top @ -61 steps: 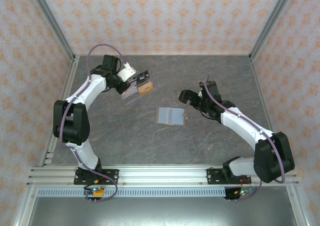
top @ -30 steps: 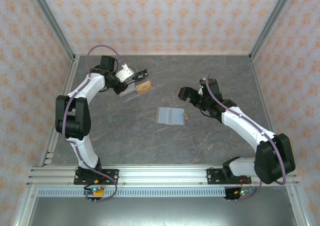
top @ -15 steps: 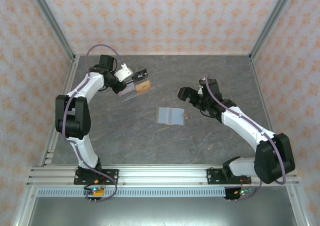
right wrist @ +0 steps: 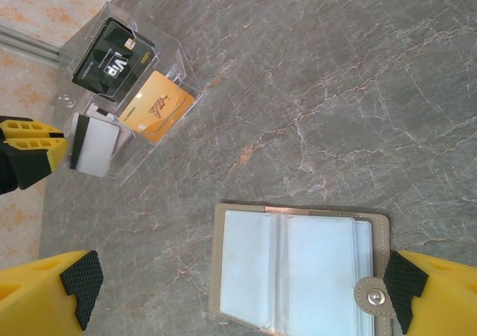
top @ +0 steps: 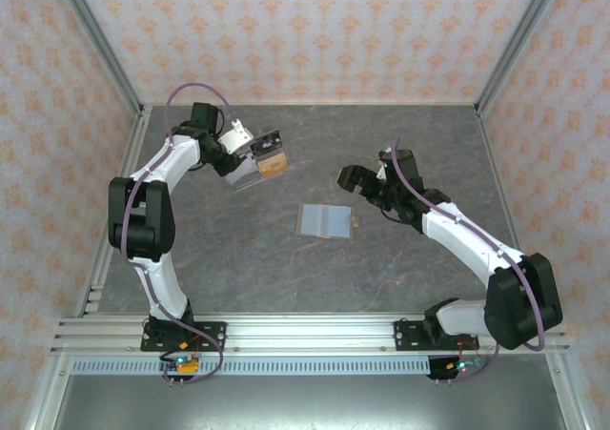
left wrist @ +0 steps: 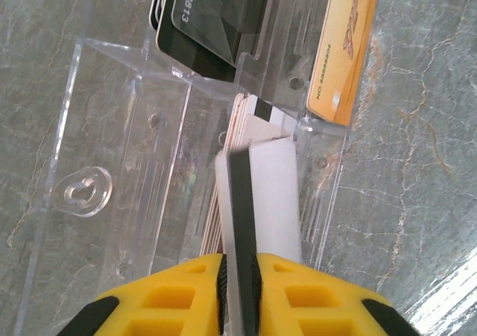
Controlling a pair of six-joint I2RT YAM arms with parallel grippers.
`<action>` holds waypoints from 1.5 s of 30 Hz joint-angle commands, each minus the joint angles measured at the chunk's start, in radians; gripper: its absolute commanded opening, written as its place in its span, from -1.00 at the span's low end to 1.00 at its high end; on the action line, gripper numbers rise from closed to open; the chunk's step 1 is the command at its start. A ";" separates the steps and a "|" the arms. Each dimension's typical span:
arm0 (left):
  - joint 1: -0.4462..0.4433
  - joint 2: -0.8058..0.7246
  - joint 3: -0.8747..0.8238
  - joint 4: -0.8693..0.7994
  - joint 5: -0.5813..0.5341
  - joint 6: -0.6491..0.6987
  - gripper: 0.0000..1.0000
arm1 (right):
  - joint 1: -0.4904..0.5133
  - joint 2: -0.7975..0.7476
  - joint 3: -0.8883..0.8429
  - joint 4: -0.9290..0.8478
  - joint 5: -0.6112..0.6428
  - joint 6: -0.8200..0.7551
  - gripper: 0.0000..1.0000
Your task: Take the credit cards out of the card holder
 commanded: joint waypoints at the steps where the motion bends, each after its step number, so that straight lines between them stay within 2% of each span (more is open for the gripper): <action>1: 0.012 0.006 0.020 -0.001 -0.038 0.024 -0.63 | -0.003 0.008 0.021 0.026 -0.008 0.013 0.99; 7: 0.011 -0.004 0.019 0.007 -0.027 0.001 -0.63 | -0.004 0.015 0.020 0.033 -0.014 0.017 0.99; 13: 0.010 -0.092 -0.022 0.043 0.037 -0.164 -0.50 | -0.003 0.027 0.026 0.040 -0.034 0.018 0.99; 18: 0.012 -0.166 -0.102 0.107 -0.006 -0.370 -0.28 | -0.002 0.059 0.044 0.011 -0.021 0.012 0.99; 22: 0.012 -0.223 -0.192 0.200 -0.093 -0.624 -0.09 | 0.023 0.076 0.050 0.006 -0.002 0.004 0.99; 25: 0.012 -0.272 -0.276 0.267 -0.195 -0.856 0.18 | 0.039 0.091 0.057 0.011 0.004 0.006 0.99; 27: 0.012 -0.290 -0.312 0.272 -0.202 -0.950 0.27 | 0.046 0.098 0.058 0.014 0.009 0.007 0.99; 30: 0.013 -0.291 -0.353 0.272 -0.216 -1.079 0.27 | 0.052 0.108 0.060 0.018 0.007 0.008 0.99; 33: 0.013 -0.271 -0.377 0.277 -0.259 -1.169 0.16 | 0.056 0.110 0.059 0.023 0.007 0.013 0.99; 37: 0.012 -0.205 -0.362 0.264 -0.246 -1.197 -0.13 | 0.061 0.113 0.057 0.026 0.007 0.014 0.99; 45: 0.013 -0.127 -0.336 0.269 -0.199 -1.193 -0.31 | 0.060 0.110 0.053 0.023 0.015 0.013 0.99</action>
